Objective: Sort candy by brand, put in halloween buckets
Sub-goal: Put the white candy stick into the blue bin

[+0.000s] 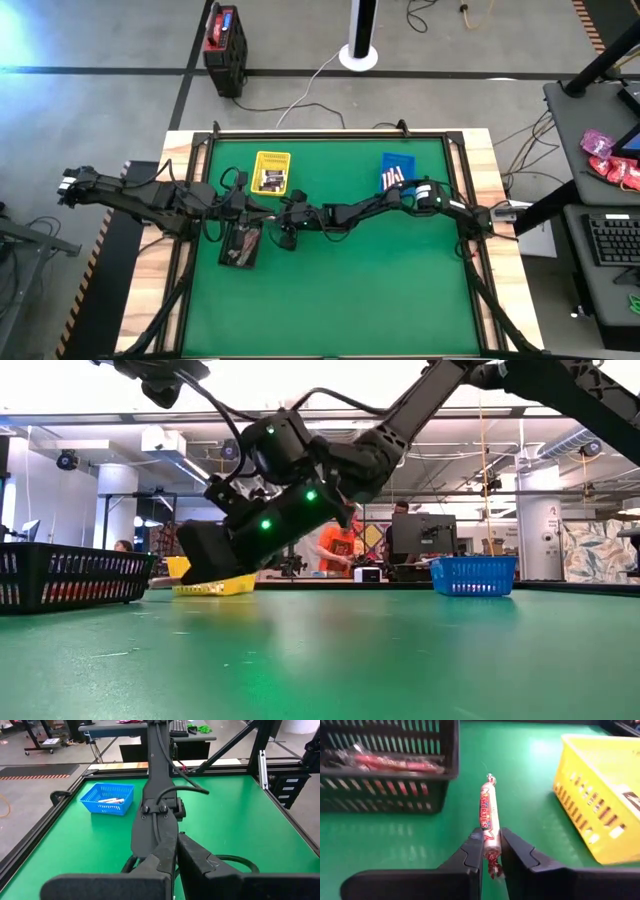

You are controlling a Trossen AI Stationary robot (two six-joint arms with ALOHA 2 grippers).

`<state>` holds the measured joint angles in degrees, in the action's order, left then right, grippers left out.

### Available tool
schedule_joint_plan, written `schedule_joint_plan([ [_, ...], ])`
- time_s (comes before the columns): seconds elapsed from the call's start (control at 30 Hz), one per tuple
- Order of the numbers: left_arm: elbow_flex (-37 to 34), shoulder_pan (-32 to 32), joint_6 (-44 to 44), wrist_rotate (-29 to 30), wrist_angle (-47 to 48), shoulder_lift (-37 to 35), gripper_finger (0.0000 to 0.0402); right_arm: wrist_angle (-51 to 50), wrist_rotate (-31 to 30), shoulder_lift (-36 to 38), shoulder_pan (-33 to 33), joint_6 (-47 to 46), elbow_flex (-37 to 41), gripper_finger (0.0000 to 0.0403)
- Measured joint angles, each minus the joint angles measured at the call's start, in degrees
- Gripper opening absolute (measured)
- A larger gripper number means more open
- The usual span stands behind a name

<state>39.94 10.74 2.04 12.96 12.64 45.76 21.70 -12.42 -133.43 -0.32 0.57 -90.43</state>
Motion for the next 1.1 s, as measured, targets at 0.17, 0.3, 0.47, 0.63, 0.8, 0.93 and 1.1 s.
schedule_joint_plan([
  [0.17,0.00,0.00,0.00,-0.01,-0.15,0.02,0.0000,-6.21,-0.99,1.95,0.00,0.12,0.00,0.0037],
  [0.3,0.00,0.00,-0.02,-0.01,-0.13,-0.10,0.0000,-11.86,-3.67,4.56,0.00,1.65,0.01,0.0037],
  [0.47,0.02,0.00,-0.01,0.00,-0.23,-0.53,0.0000,-22.23,-6.20,10.99,-0.43,3.72,0.69,0.0038],
  [0.63,0.04,0.00,0.00,-0.01,-0.15,-0.95,0.0000,-37.98,-9.04,21.02,-1.25,3.05,4.23,0.0038],
  [0.8,0.04,0.00,-0.02,-0.01,-0.21,-1.11,0.0000,-52.75,-15.86,34.62,-1.75,-2.65,11.56,0.0038],
  [0.93,0.04,0.00,-0.02,-0.01,-0.66,-0.98,0.0000,-65.50,-26.03,45.96,-3.51,-16.49,19.35,0.0038],
  [1.1,0.04,0.00,-0.37,-0.01,-2.02,-0.85,0.0000,-68.32,-26.85,58.00,-7.86,-39.21,31.99,0.0038],
])
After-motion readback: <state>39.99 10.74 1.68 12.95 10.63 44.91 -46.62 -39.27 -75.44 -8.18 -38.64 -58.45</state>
